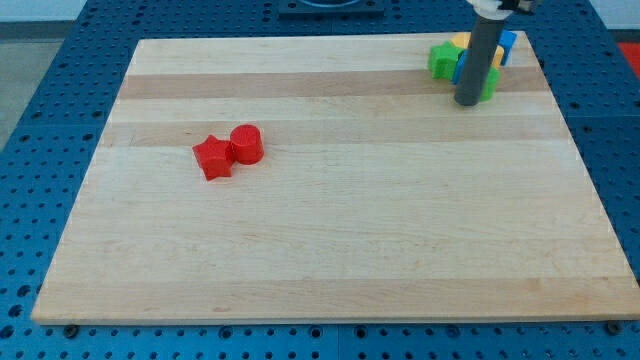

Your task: Move your arm closer to the red circle

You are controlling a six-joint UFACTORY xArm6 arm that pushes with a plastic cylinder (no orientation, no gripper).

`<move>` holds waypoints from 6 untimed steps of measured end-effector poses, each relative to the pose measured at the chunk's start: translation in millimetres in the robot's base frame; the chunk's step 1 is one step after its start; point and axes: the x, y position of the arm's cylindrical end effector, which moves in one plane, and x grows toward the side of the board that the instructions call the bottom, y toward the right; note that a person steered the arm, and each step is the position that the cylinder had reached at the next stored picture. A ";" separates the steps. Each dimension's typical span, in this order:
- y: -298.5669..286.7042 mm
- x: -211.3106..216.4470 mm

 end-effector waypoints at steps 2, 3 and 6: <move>0.0 1.2; -20.2 27.1; -168.8 116.4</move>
